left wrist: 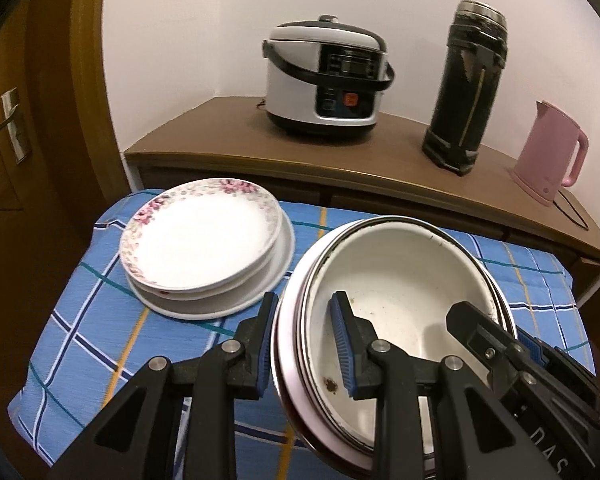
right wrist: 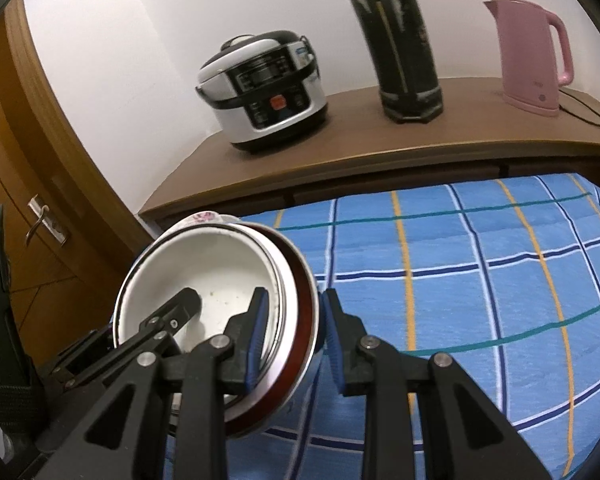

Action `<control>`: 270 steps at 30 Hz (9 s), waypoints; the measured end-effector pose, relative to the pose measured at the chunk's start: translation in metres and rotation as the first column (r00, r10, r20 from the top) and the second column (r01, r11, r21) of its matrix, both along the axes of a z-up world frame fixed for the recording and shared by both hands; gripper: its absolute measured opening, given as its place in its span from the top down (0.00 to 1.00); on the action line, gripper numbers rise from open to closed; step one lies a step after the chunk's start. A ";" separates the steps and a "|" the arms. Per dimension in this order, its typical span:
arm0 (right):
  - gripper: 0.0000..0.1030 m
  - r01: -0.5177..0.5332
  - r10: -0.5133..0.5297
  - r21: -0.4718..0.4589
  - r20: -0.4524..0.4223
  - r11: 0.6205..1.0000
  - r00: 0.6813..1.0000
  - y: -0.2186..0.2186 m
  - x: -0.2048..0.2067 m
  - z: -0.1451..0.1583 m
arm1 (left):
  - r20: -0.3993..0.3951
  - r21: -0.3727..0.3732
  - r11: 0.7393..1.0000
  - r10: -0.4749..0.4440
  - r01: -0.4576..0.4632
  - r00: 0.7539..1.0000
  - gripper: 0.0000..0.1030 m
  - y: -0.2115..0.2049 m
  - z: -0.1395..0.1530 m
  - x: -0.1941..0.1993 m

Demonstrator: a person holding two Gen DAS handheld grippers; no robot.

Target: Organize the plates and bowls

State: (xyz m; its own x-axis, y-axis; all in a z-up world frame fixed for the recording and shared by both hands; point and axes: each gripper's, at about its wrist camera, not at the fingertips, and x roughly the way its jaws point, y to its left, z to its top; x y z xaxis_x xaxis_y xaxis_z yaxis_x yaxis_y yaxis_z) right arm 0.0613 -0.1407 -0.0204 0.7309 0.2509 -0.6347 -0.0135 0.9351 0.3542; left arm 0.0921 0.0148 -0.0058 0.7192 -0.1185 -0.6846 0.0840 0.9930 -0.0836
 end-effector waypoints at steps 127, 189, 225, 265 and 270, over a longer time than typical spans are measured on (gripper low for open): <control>0.61 -0.181 0.179 -0.046 -0.060 0.982 0.982 0.121 0.157 -0.004 | -0.053 0.027 0.977 0.215 -0.214 0.975 0.60 0.115 -0.022 0.123; 0.20 -0.117 0.116 0.002 0.082 0.993 0.990 0.113 0.117 0.033 | -0.050 0.042 0.986 0.163 -0.161 0.985 0.29 0.108 -0.013 0.110; 0.19 -0.134 0.129 0.030 0.123 0.991 0.984 0.108 0.083 0.040 | 0.049 0.062 0.976 0.207 -0.210 0.977 0.24 0.119 0.003 0.057; 0.11 -0.094 0.094 -0.013 0.263 0.995 0.960 0.092 0.009 0.069 | 0.150 0.067 0.975 0.199 -0.211 0.968 0.24 0.114 0.022 -0.021; 0.11 -0.090 0.092 -0.018 0.277 0.996 0.956 0.091 0.000 0.071 | 0.160 0.071 0.977 0.186 -0.199 0.970 0.24 0.110 0.024 -0.027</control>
State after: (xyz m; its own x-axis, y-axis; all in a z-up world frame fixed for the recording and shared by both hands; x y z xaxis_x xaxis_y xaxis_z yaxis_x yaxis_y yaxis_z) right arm 0.0613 -0.0501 0.0502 0.8527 0.3218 -0.4114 -0.1957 0.9271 0.3195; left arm 0.0650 0.1247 0.0186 0.8189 0.0866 -0.5674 -0.1040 0.9946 0.0018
